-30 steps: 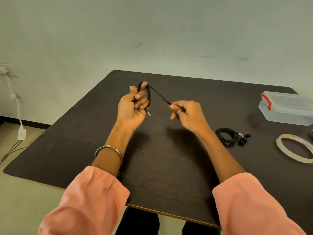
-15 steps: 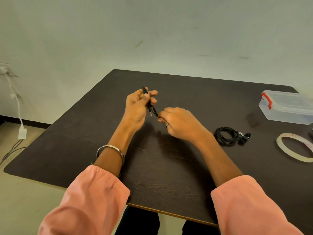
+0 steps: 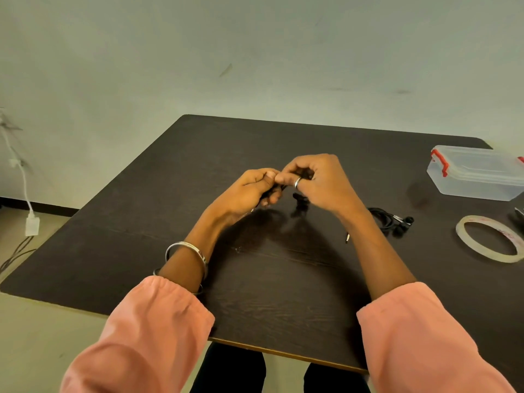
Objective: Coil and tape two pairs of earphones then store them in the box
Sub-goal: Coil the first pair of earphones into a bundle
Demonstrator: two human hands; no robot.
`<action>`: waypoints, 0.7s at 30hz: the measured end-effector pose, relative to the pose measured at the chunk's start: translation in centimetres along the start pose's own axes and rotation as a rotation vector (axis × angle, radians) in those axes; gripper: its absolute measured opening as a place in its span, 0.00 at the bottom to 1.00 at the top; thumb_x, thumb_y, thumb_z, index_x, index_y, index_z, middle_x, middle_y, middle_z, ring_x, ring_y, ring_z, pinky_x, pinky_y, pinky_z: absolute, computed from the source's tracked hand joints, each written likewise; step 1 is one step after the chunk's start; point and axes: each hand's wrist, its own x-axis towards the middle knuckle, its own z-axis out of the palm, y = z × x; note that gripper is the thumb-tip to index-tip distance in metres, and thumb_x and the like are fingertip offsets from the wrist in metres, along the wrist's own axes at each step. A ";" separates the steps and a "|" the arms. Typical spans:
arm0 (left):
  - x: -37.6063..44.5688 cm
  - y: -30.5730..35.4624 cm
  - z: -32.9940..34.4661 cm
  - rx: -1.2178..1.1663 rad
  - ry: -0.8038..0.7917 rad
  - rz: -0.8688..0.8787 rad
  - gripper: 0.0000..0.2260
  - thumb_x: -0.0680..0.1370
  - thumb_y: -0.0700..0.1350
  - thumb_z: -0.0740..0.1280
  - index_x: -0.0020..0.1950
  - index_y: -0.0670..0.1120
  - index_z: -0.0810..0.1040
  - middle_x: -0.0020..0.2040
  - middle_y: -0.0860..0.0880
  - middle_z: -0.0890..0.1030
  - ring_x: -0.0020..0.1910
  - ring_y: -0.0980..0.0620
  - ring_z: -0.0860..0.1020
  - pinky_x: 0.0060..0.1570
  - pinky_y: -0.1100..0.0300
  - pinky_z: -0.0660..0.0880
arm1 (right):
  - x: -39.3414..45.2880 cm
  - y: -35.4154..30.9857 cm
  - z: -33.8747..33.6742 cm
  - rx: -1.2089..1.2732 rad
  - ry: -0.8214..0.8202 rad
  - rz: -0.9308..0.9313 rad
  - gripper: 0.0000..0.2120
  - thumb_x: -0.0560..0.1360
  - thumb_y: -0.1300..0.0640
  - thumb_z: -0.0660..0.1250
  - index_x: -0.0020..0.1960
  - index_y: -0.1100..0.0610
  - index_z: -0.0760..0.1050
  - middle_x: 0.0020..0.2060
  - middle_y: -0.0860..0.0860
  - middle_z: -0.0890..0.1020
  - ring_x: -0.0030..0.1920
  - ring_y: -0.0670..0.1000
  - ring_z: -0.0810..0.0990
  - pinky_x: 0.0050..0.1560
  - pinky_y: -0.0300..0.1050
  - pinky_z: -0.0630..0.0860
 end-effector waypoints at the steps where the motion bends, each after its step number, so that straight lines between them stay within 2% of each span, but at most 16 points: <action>1: -0.1 0.0 -0.1 -0.018 -0.020 0.009 0.14 0.85 0.44 0.51 0.50 0.40 0.75 0.32 0.49 0.71 0.31 0.57 0.67 0.34 0.60 0.65 | 0.0 0.1 -0.3 0.052 0.024 0.010 0.03 0.73 0.56 0.73 0.41 0.55 0.83 0.33 0.48 0.83 0.33 0.46 0.81 0.37 0.43 0.78; 3: -0.2 0.1 -0.1 -0.060 -0.044 0.033 0.15 0.84 0.47 0.53 0.51 0.40 0.76 0.31 0.50 0.68 0.30 0.57 0.64 0.34 0.61 0.65 | 0.0 0.5 -0.7 0.124 0.045 0.010 0.02 0.74 0.58 0.71 0.43 0.54 0.83 0.37 0.49 0.85 0.40 0.49 0.83 0.46 0.49 0.80; 4: -0.3 0.1 -0.1 -0.100 -0.049 0.042 0.14 0.83 0.46 0.54 0.50 0.40 0.76 0.31 0.50 0.66 0.29 0.57 0.63 0.33 0.62 0.64 | 0.1 0.7 -0.8 0.152 0.048 0.007 0.03 0.75 0.59 0.70 0.44 0.53 0.83 0.39 0.50 0.85 0.42 0.50 0.83 0.47 0.50 0.80; 5: -0.2 0.1 0.0 -0.151 -0.051 0.049 0.13 0.83 0.45 0.55 0.50 0.41 0.77 0.31 0.50 0.65 0.29 0.57 0.62 0.32 0.62 0.63 | 0.1 0.9 -0.8 0.186 0.049 0.012 0.05 0.76 0.60 0.69 0.46 0.53 0.83 0.39 0.49 0.85 0.41 0.50 0.82 0.45 0.49 0.80; 7: -0.1 0.0 0.0 -0.272 -0.050 0.049 0.13 0.84 0.43 0.55 0.48 0.41 0.76 0.30 0.49 0.65 0.27 0.56 0.61 0.30 0.62 0.62 | 0.1 1.1 -1.0 0.271 0.039 0.025 0.07 0.77 0.63 0.66 0.48 0.55 0.82 0.38 0.44 0.84 0.39 0.46 0.80 0.38 0.38 0.75; 8: -0.1 0.0 -0.1 -0.331 -0.050 0.044 0.12 0.83 0.42 0.55 0.47 0.41 0.76 0.30 0.49 0.65 0.27 0.56 0.60 0.30 0.62 0.62 | 0.0 1.2 -1.0 0.310 0.035 0.031 0.08 0.78 0.65 0.65 0.49 0.56 0.82 0.36 0.42 0.84 0.39 0.42 0.79 0.38 0.32 0.72; 9: -0.1 0.1 -0.1 -0.383 -0.051 0.039 0.12 0.83 0.42 0.55 0.46 0.40 0.75 0.30 0.49 0.66 0.26 0.56 0.61 0.29 0.62 0.62 | 0.0 1.3 -1.0 0.346 0.039 0.038 0.09 0.78 0.66 0.65 0.50 0.57 0.82 0.36 0.42 0.83 0.39 0.40 0.80 0.38 0.30 0.72; 12: -0.1 0.3 0.0 -0.508 -0.056 0.024 0.12 0.83 0.42 0.55 0.45 0.41 0.74 0.32 0.47 0.70 0.25 0.57 0.63 0.29 0.63 0.64 | 0.1 1.5 -0.5 0.474 0.105 0.073 0.08 0.75 0.67 0.67 0.49 0.57 0.81 0.38 0.46 0.84 0.42 0.44 0.83 0.40 0.36 0.76; 16: 0.1 0.5 0.3 -0.629 -0.011 -0.007 0.12 0.83 0.43 0.54 0.44 0.42 0.73 0.33 0.47 0.72 0.25 0.58 0.65 0.29 0.63 0.67 | 0.2 1.7 1.1 0.583 0.189 0.096 0.08 0.73 0.69 0.69 0.47 0.58 0.80 0.38 0.47 0.85 0.40 0.46 0.83 0.37 0.39 0.78; 19: 0.1 0.6 0.4 -0.731 0.041 -0.022 0.12 0.83 0.44 0.55 0.43 0.42 0.72 0.33 0.48 0.72 0.25 0.57 0.66 0.28 0.63 0.68 | -0.1 1.6 2.0 0.667 0.194 0.092 0.10 0.74 0.68 0.69 0.52 0.58 0.80 0.39 0.51 0.84 0.38 0.50 0.81 0.35 0.42 0.78; 21: 0.1 0.8 0.3 -0.791 0.074 -0.036 0.12 0.83 0.45 0.55 0.43 0.43 0.72 0.33 0.48 0.72 0.25 0.57 0.67 0.28 0.64 0.68 | -0.1 1.7 1.9 0.748 0.174 0.100 0.12 0.74 0.67 0.69 0.55 0.57 0.80 0.39 0.52 0.83 0.33 0.48 0.78 0.31 0.38 0.74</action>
